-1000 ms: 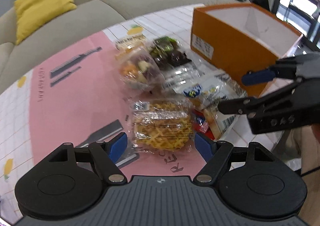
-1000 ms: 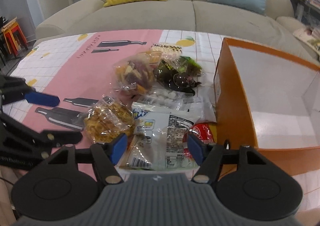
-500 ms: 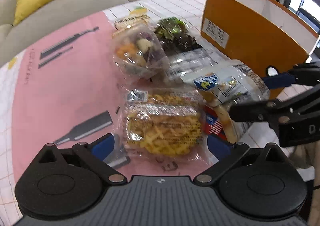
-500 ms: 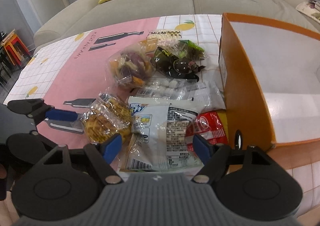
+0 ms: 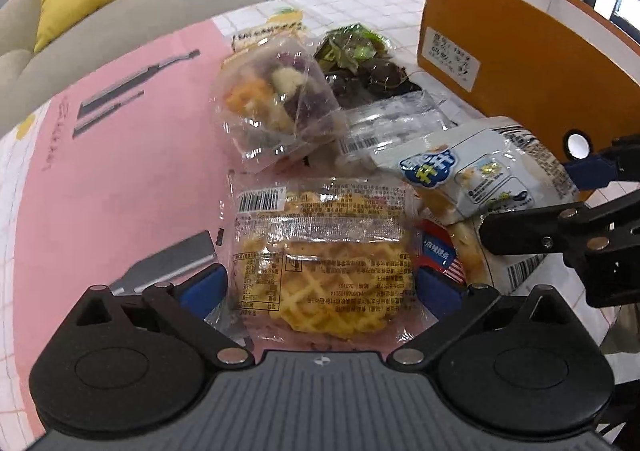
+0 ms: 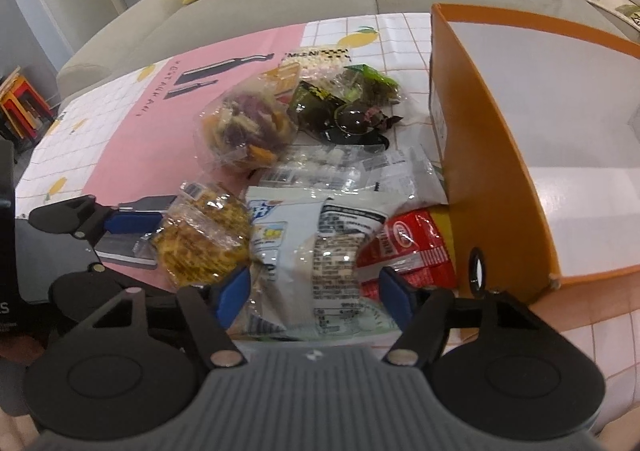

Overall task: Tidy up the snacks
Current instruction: 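Grasp the waffle pack with the left tool while the right tool grasps the white chip bag, then carry both packs into the orange box and open both tools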

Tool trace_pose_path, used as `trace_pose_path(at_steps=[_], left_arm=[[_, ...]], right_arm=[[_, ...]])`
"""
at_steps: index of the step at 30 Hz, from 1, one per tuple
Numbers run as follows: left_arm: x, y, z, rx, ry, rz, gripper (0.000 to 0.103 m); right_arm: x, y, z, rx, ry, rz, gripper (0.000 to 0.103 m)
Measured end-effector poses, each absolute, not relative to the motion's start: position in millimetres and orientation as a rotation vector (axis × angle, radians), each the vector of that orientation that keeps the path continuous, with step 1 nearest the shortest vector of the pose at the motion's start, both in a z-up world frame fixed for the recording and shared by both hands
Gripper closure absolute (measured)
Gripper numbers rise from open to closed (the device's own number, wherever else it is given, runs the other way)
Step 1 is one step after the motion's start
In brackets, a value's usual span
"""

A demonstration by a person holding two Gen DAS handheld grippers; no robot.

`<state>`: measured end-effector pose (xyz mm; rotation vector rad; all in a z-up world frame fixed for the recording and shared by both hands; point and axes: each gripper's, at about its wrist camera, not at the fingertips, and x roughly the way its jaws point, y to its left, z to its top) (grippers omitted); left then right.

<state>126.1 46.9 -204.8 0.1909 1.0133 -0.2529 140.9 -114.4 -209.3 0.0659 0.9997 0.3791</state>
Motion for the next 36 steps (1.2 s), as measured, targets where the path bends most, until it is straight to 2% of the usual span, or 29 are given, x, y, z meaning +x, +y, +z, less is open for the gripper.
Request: trace_pose_path(at_steps=[11, 13, 14, 19, 26, 36], left_arm=[[124.1, 51.5, -208.5, 0.128, 1.021, -0.220, 0.000], [121.5, 50.2, -206.4, 0.128, 1.011, -0.208, 0.000], [120.2, 49.6, -205.1, 0.129, 1.008, -0.201, 0.003], [115.7, 50.7, -197.5, 0.107, 1.002, -0.174, 0.013], [101.5, 56.0, -165.3, 0.063, 0.942, -0.136, 0.015], [88.2, 53.7, -95.6, -0.031, 0.897, -0.096, 0.016]], right_arm=[[142.9, -114.2, -215.8, 0.061, 1.006, 0.371, 0.039], [142.2, -114.4, -215.4, 0.055, 1.002, 0.372, 0.044], [141.5, -114.2, -215.1, 0.053, 1.000, 0.375, 0.051], [141.0, -113.5, -211.5, 0.042, 0.986, 0.386, 0.058], [135.2, -121.6, -194.3, 0.052, 0.935, 0.393, 0.063], [111.7, -135.8, -148.7, 0.038, 0.817, 0.457, 0.063]])
